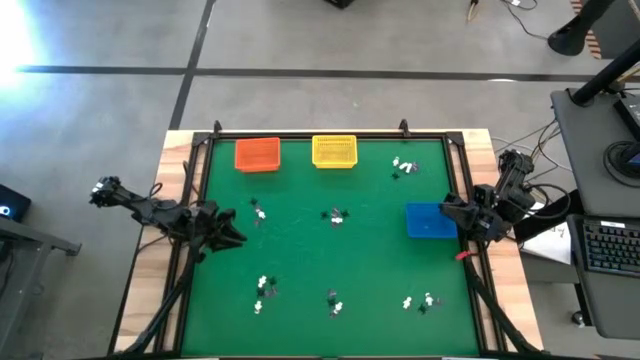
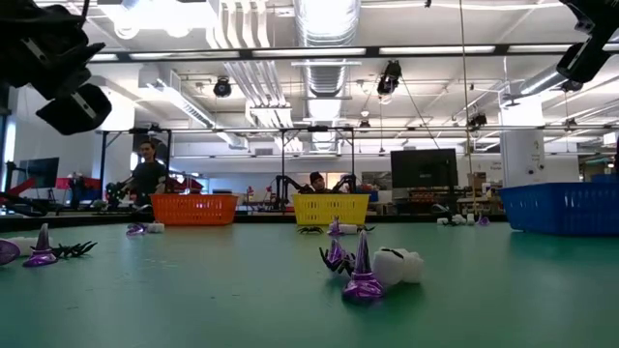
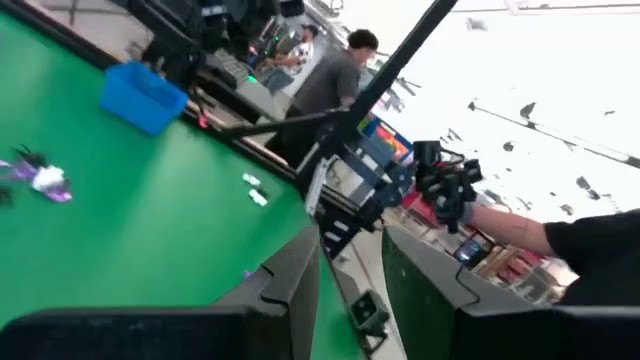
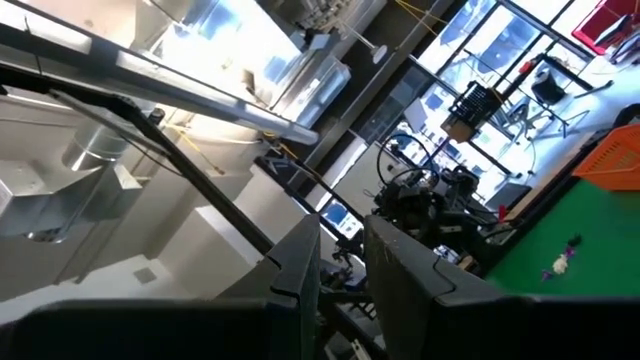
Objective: Sort Halloween decoration
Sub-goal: Put the top violet hat toy into the orange basket
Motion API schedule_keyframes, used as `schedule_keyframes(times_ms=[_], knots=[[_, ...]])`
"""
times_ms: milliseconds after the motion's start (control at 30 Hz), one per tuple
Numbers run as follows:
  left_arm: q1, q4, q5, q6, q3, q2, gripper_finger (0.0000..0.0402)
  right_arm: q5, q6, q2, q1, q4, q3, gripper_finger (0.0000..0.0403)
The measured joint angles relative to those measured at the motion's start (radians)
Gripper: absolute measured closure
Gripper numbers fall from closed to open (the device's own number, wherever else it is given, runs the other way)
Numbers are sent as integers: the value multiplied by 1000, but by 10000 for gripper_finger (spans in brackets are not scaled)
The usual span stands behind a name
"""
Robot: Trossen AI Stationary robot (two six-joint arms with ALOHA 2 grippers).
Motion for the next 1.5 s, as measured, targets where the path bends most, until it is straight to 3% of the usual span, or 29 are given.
schedule_keyframes(times_ms=[433, 733, 900, 1100, 1333, 1500], knots=[[0, 84, -1, -38, 0, 0, 307, -1, -26, 0, 0, -1, 0, 330], [0, 93, -1, 102, 0, 0, 307, -2, -28, 0, 0, -41, 0, 330], [0, 100, -7, 106, 0, 1, 307, -2, -29, 0, 0, -55, 0, 330], [0, 97, -157, 119, 0, 14, 307, -2, -31, 0, 0, -54, 0, 330], [0, 109, -172, 35, 0, 50, 307, -2, -27, 0, 0, -54, 0, 330], [0, 134, -293, -31, 0, 85, 313, -3, -25, 0, 0, -54, 0, 330]])
